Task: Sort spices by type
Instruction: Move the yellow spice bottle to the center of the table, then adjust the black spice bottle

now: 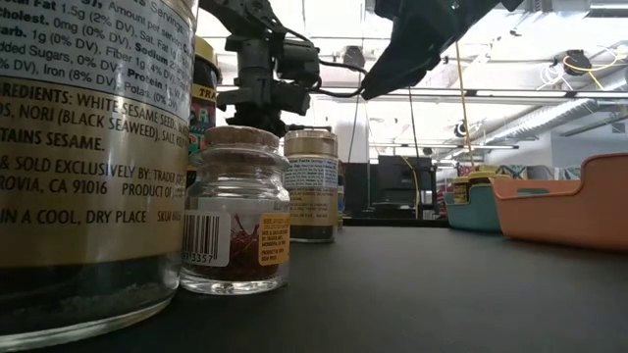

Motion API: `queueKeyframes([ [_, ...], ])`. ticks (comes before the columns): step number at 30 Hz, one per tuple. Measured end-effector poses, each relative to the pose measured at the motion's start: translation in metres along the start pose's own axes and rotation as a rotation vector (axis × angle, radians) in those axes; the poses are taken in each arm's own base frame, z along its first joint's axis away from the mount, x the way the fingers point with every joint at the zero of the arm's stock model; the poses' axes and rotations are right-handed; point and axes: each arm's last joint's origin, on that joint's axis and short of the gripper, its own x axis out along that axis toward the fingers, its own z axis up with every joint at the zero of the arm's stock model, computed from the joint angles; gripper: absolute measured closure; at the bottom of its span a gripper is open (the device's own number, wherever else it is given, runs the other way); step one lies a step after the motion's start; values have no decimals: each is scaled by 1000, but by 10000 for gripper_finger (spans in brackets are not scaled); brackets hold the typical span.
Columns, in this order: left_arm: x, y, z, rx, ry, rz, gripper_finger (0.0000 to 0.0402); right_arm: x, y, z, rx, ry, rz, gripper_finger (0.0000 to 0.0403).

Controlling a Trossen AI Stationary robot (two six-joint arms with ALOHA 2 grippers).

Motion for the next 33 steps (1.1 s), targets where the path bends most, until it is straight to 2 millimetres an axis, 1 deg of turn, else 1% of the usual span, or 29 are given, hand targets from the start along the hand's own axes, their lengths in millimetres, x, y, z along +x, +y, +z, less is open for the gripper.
queueKeyframes([
  [6,0,0,0,0,0,0,135,0,0,0,0,0,0,117],
  [9,0,0,0,2,-2,0,119,0,0,0,0,1,0,117],
  [13,0,0,0,8,-4,1,87,0,0,0,0,1,0,117],
  [16,-2,-1,-1,4,20,12,69,0,0,0,0,1,0,117],
  [19,-15,0,-2,-21,19,52,64,0,0,0,-1,1,0,117],
  [25,-50,-7,-8,-72,-10,71,63,0,0,0,0,1,0,117],
  [29,-76,-21,-22,-129,-26,42,63,0,0,0,12,1,1,117],
  [33,-103,-44,-38,-206,-28,6,63,0,0,0,19,0,1,117],
])
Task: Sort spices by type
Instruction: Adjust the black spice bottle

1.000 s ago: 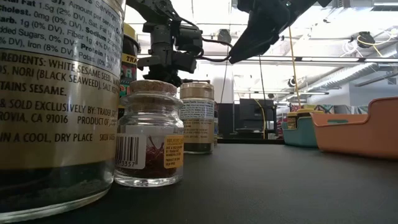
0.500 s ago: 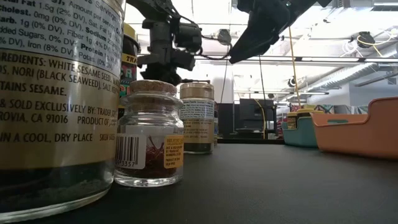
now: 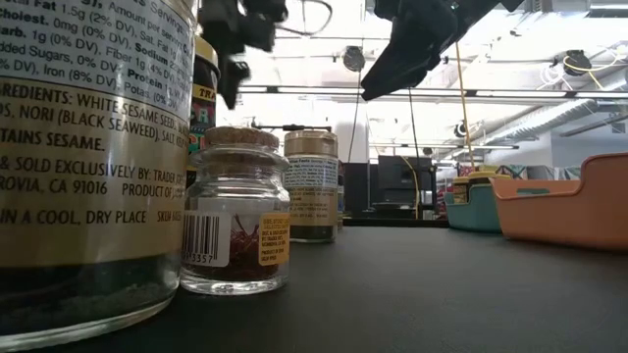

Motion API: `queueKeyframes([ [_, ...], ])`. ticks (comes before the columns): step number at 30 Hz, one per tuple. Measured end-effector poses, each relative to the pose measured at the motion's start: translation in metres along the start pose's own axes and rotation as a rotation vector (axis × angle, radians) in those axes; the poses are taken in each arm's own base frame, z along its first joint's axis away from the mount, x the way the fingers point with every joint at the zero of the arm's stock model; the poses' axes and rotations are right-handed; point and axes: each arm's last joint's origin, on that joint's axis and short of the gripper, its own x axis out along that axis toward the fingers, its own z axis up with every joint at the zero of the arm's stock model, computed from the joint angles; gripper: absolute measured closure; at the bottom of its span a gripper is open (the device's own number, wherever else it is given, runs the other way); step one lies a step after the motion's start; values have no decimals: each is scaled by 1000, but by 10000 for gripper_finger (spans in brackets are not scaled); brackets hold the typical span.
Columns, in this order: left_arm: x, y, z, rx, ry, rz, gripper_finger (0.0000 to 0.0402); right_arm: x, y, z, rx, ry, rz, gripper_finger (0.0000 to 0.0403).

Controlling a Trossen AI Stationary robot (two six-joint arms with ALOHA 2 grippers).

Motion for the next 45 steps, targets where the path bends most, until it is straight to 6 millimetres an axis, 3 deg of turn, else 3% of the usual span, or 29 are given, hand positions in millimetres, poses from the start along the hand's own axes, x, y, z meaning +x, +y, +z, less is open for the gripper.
queueKeyframes([
  [6,-42,-40,-35,-42,-141,12,63,0,0,2,4,-22,1,117],
  [10,-45,-66,-66,-71,-291,-2,63,0,0,5,-2,-51,4,117],
  [14,-21,-87,-92,-85,-424,-45,63,0,0,6,-16,-59,4,117],
  [19,24,-97,-97,-47,-524,-46,63,0,0,6,-11,-60,4,117],
  [35,133,-92,-53,-27,-218,89,63,0,0,7,28,-74,7,117],
  [45,164,-92,-44,-31,-135,74,63,0,0,7,28,-72,7,117],
])
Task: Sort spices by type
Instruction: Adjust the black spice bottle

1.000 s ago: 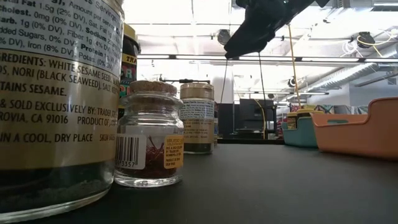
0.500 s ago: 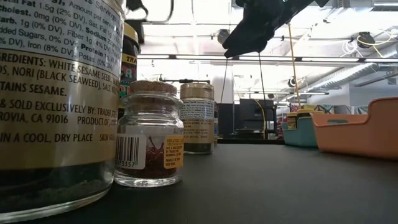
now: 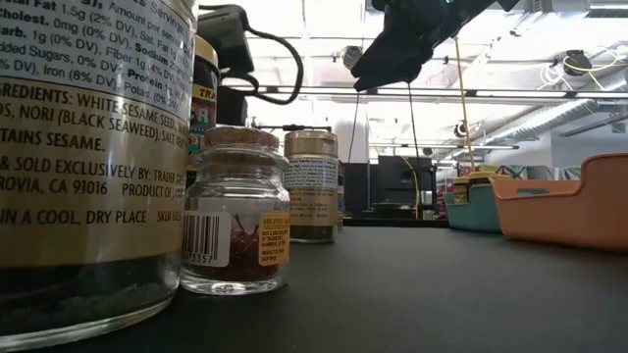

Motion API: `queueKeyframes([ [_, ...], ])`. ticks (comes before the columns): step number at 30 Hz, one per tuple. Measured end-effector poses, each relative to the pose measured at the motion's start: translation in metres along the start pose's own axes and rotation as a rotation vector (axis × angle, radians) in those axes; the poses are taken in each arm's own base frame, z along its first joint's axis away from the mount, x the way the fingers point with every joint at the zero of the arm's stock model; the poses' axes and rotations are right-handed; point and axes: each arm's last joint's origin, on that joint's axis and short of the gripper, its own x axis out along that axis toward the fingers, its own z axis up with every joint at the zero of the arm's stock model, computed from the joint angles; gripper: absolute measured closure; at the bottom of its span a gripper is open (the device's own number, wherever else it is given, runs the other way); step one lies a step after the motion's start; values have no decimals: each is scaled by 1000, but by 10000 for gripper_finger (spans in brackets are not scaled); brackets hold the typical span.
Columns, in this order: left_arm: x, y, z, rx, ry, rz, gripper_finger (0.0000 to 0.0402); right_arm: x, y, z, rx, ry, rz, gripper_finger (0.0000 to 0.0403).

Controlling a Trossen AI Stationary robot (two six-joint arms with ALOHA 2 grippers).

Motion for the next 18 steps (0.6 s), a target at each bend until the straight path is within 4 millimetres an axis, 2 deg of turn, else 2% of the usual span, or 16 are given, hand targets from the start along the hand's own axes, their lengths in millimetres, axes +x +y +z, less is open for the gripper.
queueKeyframes([
  [10,26,-2,1,-9,61,0,63,0,0,0,-3,1,0,117],
  [18,28,-2,1,-49,71,-1,77,0,0,0,-5,0,0,117],
])
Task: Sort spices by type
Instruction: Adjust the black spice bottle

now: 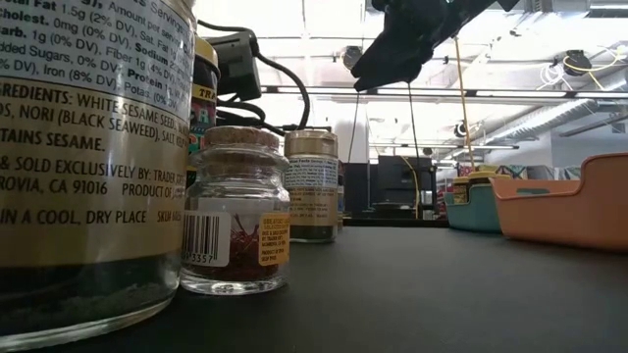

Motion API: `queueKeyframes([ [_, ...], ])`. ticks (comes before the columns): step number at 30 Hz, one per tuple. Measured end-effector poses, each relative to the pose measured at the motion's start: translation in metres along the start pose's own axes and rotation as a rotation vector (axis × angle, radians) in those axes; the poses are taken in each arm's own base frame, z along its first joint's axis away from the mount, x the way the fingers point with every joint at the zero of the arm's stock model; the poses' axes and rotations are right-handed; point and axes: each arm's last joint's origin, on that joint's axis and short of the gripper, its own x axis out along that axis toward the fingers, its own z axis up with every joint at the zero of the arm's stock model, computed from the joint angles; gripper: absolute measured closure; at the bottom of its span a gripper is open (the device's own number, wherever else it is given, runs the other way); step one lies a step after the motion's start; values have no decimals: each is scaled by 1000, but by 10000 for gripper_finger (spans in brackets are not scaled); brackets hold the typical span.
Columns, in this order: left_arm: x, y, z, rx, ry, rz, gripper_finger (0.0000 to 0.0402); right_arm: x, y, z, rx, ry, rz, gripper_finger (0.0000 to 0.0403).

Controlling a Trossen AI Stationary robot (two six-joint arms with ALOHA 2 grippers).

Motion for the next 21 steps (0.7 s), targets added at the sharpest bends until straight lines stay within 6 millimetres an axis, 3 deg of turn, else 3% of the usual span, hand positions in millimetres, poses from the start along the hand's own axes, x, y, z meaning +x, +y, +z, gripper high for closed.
queueKeyframes([
  [15,-1,0,1,24,0,1,176,0,0,0,-2,0,0,117],
  [21,-26,-4,6,63,-94,-8,192,0,0,0,-2,0,-1,117],
])
